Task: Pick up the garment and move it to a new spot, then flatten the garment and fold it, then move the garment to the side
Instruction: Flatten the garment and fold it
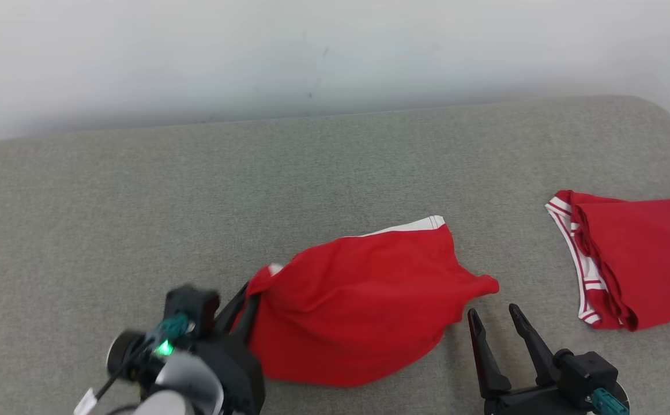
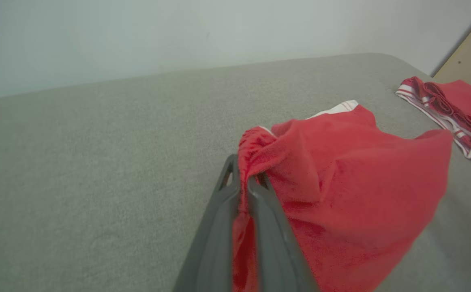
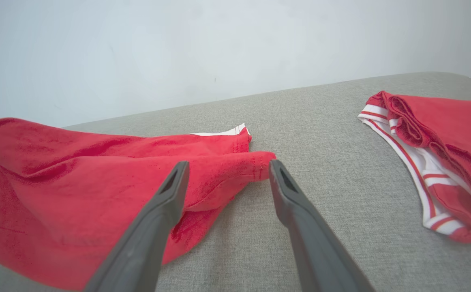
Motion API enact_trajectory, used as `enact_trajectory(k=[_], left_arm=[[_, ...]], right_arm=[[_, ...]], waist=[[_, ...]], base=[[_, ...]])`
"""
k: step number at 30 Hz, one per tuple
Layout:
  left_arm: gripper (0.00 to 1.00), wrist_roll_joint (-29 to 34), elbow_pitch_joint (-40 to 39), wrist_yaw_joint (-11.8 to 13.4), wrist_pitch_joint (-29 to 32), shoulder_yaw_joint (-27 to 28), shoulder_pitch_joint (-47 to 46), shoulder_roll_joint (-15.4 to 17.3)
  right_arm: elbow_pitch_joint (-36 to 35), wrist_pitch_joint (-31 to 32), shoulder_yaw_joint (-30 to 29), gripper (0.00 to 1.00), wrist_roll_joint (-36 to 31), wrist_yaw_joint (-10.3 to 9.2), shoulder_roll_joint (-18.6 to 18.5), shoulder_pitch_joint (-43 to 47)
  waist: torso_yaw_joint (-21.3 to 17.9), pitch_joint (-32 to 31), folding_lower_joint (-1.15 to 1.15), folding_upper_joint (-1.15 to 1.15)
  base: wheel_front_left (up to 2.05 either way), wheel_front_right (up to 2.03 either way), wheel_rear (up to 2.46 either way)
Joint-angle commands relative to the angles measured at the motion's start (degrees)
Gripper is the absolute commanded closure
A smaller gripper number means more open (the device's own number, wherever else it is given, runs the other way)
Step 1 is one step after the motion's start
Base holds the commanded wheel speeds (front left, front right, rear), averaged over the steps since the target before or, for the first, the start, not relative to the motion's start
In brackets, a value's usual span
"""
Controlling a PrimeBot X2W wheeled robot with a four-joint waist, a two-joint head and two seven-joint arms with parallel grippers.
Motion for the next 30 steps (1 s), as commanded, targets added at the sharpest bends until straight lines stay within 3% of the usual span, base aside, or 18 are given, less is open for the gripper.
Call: enact_trajectory(k=[1, 7, 13, 14, 15, 24, 30], left_arm=[[1.0, -0.8, 0.3, 1.0, -0.3, 0.6, 1.7, 0.2], [1.0, -3.2, 3.1, 6.9, -0.2, 2.9, 8.4, -1.0], [1.0, -5.6, 5.9, 9.2, -1.1, 4.6, 10.4, -3.4], [0.8, -5.4, 6.2, 9.2, -1.8, 4.6, 10.3, -3.7], [0.0, -5.1, 6.3, 9.1, -3.0, 4.8, 10.0, -3.9], [0.0, -5.8, 7.6, 7.3, -16.0, 10.1, 11.2, -4.7], [0.0, -0.1, 1.7, 4.2, -18.1, 18.1, 13.7, -5.8]], right_arm=[[-0.2, 0.2, 0.0, 0.0, -0.5, -0.14, 0.0, -0.2], [-0.5, 0.8, 0.2, 0.0, -1.0, -0.14, 0.0, -0.2], [-0.6, 1.4, 0.8, 0.0, -1.0, -0.14, 0.0, 0.3], [-0.7, 1.6, 0.8, 0.0, -1.0, -0.14, 0.0, 0.4], [-0.7, 1.6, 0.9, 0.0, -1.1, -0.14, 0.0, 0.4], [-1.4, 2.3, 0.3, 0.0, -1.4, -0.14, 0.0, 1.5], [-2.6, 3.2, -0.8, 0.0, -2.1, -0.14, 0.0, 1.7]], waist=[[0.6, 0.3, 0.01, 0.0], [1.4, -0.2, 0.01, 0.0], [1.3, -1.5, 0.01, 0.0], [1.2, -1.7, 0.01, 0.0], [1.1, -1.9, 0.01, 0.0], [0.5, -3.8, 0.01, 0.0], [0.8, -4.7, 0.01, 0.0]], base=[[0.0, 0.0, 0.0], [0.0, 0.0, 0.0], [0.0, 0.0, 0.0], [0.0, 0.0, 0.0], [0.0, 0.0, 0.0], [0.0, 0.0, 0.0], [0.0, 0.0, 0.0]])
